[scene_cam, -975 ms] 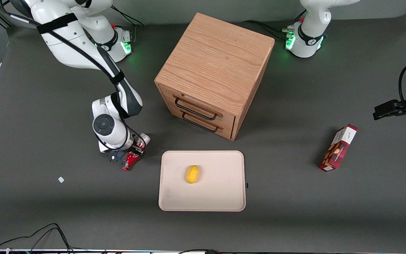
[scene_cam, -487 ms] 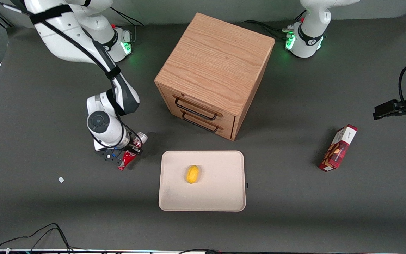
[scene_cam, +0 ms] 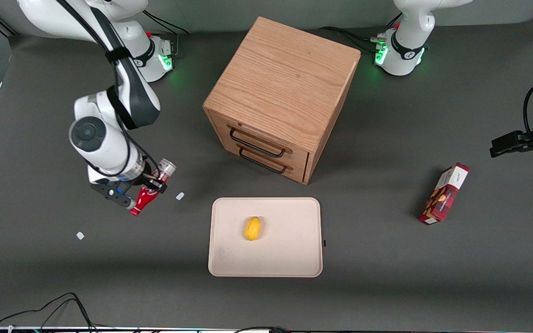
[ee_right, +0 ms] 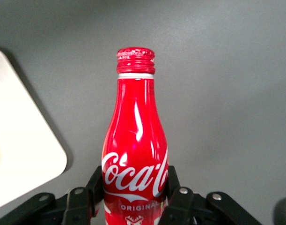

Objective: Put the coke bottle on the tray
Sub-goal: 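Lift the bottle and stand it upright in the right gripper, then carry the upright bottle over the white tray beside the lemon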

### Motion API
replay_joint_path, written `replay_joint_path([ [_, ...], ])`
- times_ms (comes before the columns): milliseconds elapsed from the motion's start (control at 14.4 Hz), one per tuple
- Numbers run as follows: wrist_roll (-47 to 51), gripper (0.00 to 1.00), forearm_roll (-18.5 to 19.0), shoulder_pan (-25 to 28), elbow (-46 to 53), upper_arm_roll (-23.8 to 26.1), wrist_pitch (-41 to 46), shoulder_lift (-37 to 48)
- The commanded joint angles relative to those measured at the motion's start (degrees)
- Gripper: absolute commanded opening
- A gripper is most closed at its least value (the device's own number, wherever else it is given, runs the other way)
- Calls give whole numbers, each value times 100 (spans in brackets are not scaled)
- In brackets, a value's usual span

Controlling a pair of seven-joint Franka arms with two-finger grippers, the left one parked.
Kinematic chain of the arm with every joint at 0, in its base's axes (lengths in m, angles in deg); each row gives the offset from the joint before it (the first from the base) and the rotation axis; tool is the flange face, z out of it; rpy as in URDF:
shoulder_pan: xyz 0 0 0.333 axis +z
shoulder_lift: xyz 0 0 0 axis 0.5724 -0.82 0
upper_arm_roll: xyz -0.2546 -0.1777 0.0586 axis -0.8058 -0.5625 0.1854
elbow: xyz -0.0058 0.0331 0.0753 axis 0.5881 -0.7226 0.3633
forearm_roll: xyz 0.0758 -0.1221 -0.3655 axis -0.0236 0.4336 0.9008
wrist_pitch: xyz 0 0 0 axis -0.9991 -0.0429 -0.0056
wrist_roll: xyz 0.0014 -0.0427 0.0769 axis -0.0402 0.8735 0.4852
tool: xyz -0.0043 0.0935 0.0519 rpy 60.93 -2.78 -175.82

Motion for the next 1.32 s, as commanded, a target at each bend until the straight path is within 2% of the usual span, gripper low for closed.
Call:
replay_joint_path([
  [0, -454, 0, -328, -181, 717, 46, 1186, 247],
  [209, -657, 0, -512, -225, 1614, 38, 2164, 238],
  [418, -666, 0, -575, -243, 2335, 29, 2376, -33],
  [696, -666, 0, -557, -155, 3985, 37, 2868, -1480],
  [975, -884, 0, -540, 73, 5349, 64, 2704, -2958],
  [1253, -1857, 0, -531, 275, 5510, 55, 1958, -3636],
])
